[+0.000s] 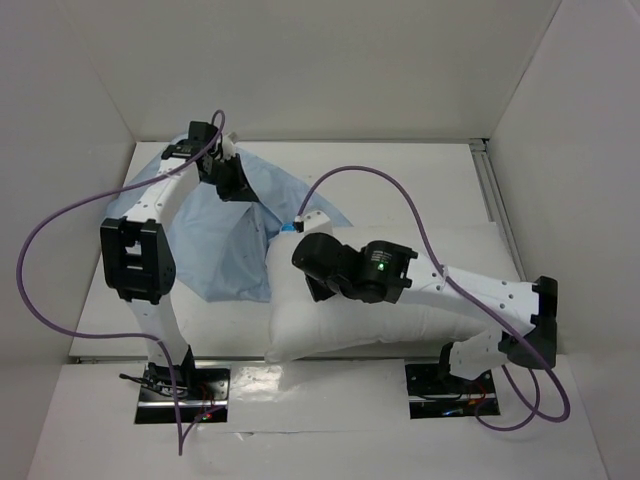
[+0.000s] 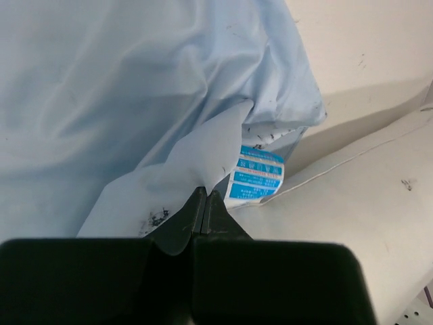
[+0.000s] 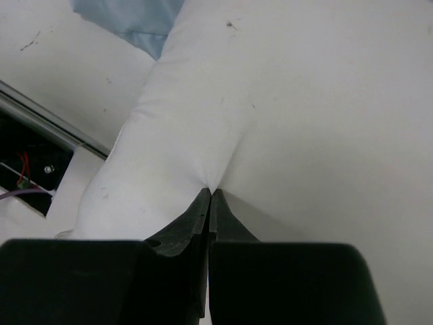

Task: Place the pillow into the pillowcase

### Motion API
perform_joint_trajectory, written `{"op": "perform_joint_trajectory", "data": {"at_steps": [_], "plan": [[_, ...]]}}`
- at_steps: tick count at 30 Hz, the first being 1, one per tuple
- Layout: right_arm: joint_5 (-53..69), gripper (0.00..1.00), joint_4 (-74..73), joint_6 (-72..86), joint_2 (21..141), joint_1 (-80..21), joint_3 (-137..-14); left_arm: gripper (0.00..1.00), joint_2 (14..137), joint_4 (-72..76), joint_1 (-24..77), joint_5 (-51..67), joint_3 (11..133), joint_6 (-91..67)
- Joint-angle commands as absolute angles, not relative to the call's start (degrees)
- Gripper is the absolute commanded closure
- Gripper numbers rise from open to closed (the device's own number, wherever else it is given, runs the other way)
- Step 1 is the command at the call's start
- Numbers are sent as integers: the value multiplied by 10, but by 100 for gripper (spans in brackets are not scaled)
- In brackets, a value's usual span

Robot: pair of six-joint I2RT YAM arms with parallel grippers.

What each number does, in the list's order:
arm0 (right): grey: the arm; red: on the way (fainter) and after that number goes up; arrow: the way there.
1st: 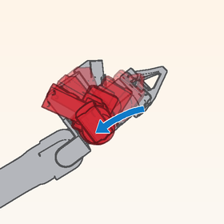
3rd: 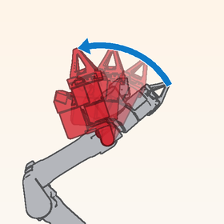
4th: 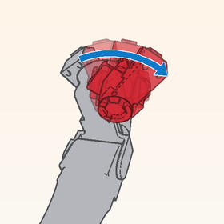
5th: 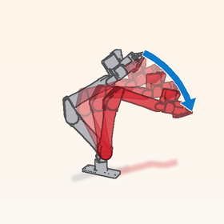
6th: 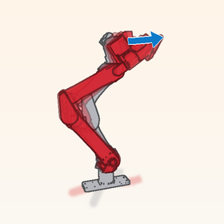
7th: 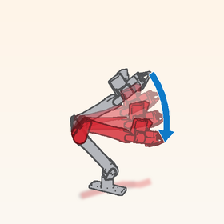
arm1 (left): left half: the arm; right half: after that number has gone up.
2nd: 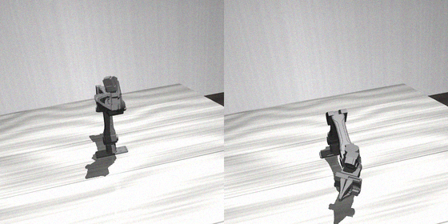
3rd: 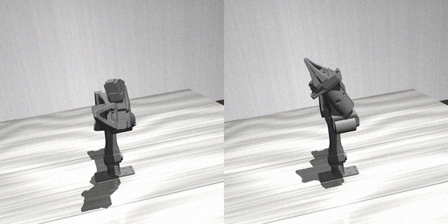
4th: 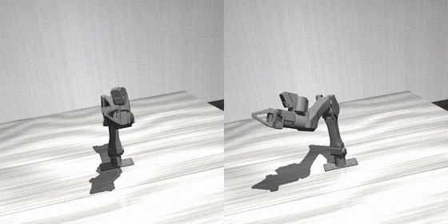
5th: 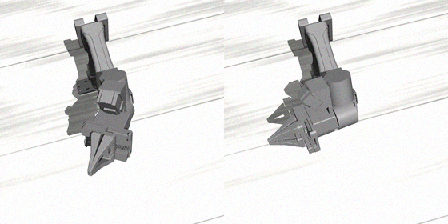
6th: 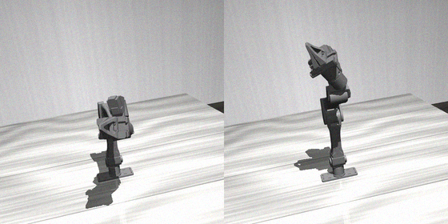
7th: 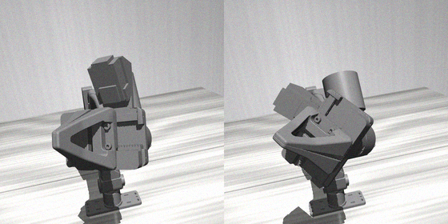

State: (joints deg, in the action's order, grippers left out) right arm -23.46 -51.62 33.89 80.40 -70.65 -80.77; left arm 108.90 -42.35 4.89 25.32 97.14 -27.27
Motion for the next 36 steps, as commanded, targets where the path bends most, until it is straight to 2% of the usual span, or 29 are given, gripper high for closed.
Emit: {"op": "perform_joint_trajectory", "data": {"at_steps": [1,5,13,19,24,30,36], "plan": [[-194,100,-513,294,815,-712,-870,100,1062,-411,45,244,956,-270],[-219,100,-512,287,842,-712,-875,100,1028,-411,45,267,917,-251],[-279,100,-451,226,883,-599,-889,100,859,-388,45,325,765,-230],[-292,100,-420,198,894,-515,-915,100,833,-403,45,353,754,-200],[-337,100,-397,198,904,-509,-936,100,826,-409,55,373,744,-189],[-371,100,-390,209,972,-474,-967,100,814,-414,61,398,744,-189],[-434,100,-395,276,1027,-443,-976,100,795,-425,61,437,749,-194]]}}
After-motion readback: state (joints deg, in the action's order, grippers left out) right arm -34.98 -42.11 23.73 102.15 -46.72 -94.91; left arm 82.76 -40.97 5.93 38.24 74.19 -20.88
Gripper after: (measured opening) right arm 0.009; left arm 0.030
